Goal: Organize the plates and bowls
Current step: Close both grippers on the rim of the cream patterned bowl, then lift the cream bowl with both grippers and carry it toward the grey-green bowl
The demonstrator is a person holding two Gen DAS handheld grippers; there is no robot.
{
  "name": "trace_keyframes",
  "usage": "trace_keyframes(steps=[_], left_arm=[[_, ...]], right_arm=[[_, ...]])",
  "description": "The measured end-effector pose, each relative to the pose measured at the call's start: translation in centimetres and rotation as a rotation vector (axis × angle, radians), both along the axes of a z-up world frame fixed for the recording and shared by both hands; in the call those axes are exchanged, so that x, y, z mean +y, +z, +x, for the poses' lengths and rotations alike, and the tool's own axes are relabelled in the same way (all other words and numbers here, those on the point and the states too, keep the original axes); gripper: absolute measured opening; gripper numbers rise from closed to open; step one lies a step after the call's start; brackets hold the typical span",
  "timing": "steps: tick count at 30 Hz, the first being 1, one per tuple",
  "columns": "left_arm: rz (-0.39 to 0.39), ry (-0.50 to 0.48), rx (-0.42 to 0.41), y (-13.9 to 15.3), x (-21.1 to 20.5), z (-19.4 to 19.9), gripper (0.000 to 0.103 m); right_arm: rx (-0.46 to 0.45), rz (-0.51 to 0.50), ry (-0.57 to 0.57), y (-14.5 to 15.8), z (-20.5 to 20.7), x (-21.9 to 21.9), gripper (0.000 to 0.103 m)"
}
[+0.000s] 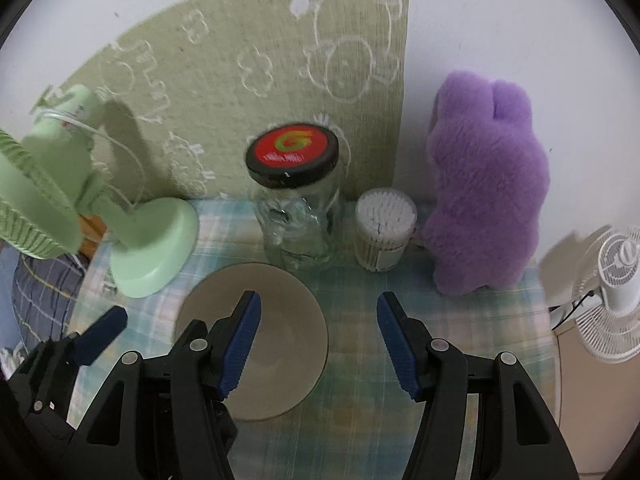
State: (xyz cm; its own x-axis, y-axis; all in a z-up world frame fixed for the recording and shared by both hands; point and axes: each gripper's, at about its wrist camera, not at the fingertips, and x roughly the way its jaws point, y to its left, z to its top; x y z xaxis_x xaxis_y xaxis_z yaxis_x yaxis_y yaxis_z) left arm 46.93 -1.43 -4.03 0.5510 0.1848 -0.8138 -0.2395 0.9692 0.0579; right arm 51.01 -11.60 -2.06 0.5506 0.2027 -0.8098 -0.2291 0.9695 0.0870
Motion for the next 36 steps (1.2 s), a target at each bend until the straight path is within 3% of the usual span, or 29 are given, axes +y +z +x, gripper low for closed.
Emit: trace_keyframes(steps=[6, 15, 20, 22, 36], left_arm=[[-0.011, 0.001, 0.036, -2.1, 0.2, 1.1, 0.045], [0.01, 0.012, 0.076, -4.1, 0.7, 2.2, 0.03], [0.023, 0.028, 0.09, -4.7, 1.1, 2.5, 0.02], [0.014, 0.03, 0.089, -4.8, 1.2, 2.5, 0.02], [0.026, 0.017, 0.091, -4.2, 1.0, 2.2, 0.019]], right_arm=[[0.04, 0.001, -0.006, -3.0, 1.3, 0.1, 0.056], [0.075, 0.0, 0.005, -5.2, 2.3, 0.6, 0.042], [0.094, -0.01, 0.012, -6.0, 2.6, 0.9, 0.029], [0.101, 0.0, 0.019, -6.2, 2.7, 1.1, 0.023], [0.094, -0.019, 0.01, -5.7, 2.5, 1.4, 0.023]])
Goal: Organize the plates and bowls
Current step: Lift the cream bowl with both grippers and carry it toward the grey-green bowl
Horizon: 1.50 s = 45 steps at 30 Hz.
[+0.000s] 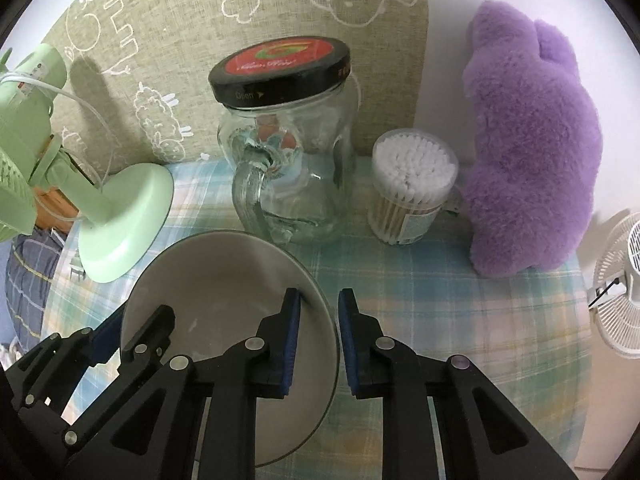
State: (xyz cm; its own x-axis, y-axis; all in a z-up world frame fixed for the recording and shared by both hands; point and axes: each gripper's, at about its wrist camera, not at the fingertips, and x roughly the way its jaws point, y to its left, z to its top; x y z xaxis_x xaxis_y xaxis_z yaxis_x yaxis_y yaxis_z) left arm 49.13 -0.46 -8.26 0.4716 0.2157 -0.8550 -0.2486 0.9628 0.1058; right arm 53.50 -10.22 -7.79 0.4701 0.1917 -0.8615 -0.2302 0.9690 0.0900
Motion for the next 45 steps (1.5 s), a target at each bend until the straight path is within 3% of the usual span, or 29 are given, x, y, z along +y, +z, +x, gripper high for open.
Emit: trace_keyframes(steps=[12, 25, 45], left_arm=[[-0.023, 0.01, 0.02, 0.1, -0.1, -0.5, 0.017], [-0.026, 0.006, 0.045, 1.9, -1.2, -4.4, 0.017], [-0.019, -0.057, -0.07, 10.2, -2.7, -12.3, 0.017]], right_arm=[[0.016, 0.002, -0.007, -0.1, -0.3, -0.3, 0.02], [0.04, 0.007, -0.017, 1.2, -3.9, -1.7, 0.02], [-0.05, 0.008, -0.07, 9.1, -12.3, -3.5, 0.02]])
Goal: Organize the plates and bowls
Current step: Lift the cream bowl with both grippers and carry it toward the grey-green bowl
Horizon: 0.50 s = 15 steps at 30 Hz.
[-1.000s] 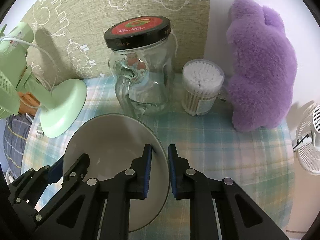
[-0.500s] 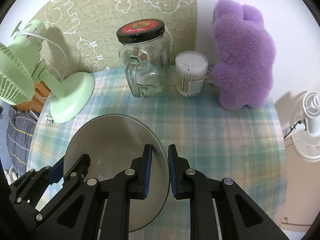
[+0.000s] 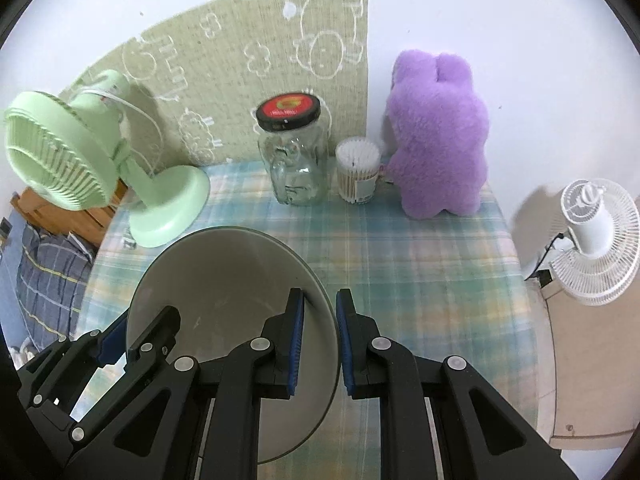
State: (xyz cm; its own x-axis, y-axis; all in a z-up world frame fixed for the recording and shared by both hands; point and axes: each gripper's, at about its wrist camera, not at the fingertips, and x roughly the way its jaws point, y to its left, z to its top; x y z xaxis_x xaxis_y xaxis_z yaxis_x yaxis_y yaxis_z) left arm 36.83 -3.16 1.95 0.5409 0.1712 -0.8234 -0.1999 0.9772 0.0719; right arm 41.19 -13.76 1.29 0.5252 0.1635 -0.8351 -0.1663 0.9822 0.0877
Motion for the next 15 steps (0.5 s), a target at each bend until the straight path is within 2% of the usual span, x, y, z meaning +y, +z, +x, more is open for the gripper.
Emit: trace_keyframes(steps=[9, 15], left_arm=[[0.001, -0.037, -0.059, 3.8, 0.1, -4.3, 0.017], [0.012, -0.066, -0.081, 5.4, 0.3, -7.7, 0.017]], right_arm=[[-0.057, 0.003, -0.037, 4.5, -5.1, -0.2, 0.02], [-0.08, 0.005, -0.063, 6.3, -8.7, -0.2, 0.02]])
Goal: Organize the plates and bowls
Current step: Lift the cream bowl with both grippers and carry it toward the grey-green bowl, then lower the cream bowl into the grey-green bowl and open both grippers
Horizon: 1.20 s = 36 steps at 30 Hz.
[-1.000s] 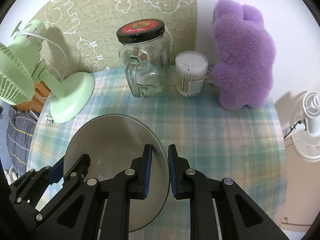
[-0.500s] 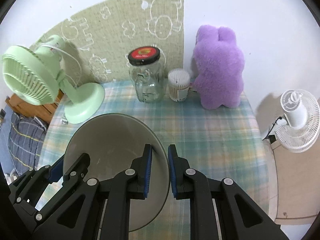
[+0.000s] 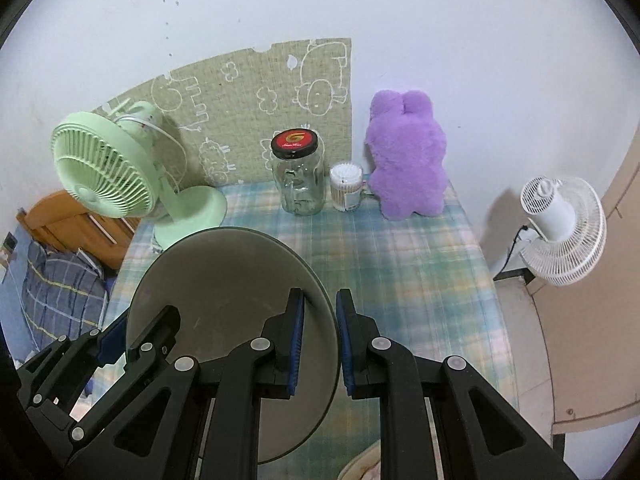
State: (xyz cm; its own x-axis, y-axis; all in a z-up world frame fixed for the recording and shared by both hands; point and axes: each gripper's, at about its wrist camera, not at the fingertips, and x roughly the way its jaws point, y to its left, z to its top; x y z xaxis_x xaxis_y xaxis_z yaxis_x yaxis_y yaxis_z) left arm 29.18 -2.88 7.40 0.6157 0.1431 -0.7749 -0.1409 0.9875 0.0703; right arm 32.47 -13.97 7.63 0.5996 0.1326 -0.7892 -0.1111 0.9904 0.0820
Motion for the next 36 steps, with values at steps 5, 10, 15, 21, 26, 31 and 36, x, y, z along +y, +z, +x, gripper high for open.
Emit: trace_keyframes(steps=[5, 10, 15, 21, 26, 31, 36], left_arm=[[-0.009, -0.018, -0.009, 0.3, 0.5, -2.5, 0.017], [-0.024, -0.035, -0.005, -0.1, 1.1, -5.1, 0.017], [-0.042, -0.051, 0.002, -0.9, 1.7, -8.0, 0.018], [-0.053, -0.074, 0.031, -2.5, 2.2, -10.7, 0.018], [-0.055, -0.086, 0.057, -3.9, 2.6, -12.4, 0.018], [-0.06, -0.094, 0.087, -5.2, 2.8, -13.7, 0.018], [-0.071, -0.094, 0.116, -6.4, 2.9, -14.5, 0.018]], right_arm=[[-0.01, 0.0, -0.016, 0.9, -2.9, 0.4, 0.02], [-0.01, -0.013, -0.036, 0.9, -5.9, 0.9, 0.02], [-0.005, -0.022, -0.055, 0.5, -8.9, 1.4, 0.02], [0.015, -0.034, -0.077, -0.6, -12.0, 1.9, 0.019], [0.041, -0.04, -0.089, -2.1, -14.2, 2.4, 0.019], [0.07, -0.045, -0.096, -3.4, -15.6, 2.8, 0.019], [0.1, -0.057, -0.093, -4.6, -16.6, 3.0, 0.019]])
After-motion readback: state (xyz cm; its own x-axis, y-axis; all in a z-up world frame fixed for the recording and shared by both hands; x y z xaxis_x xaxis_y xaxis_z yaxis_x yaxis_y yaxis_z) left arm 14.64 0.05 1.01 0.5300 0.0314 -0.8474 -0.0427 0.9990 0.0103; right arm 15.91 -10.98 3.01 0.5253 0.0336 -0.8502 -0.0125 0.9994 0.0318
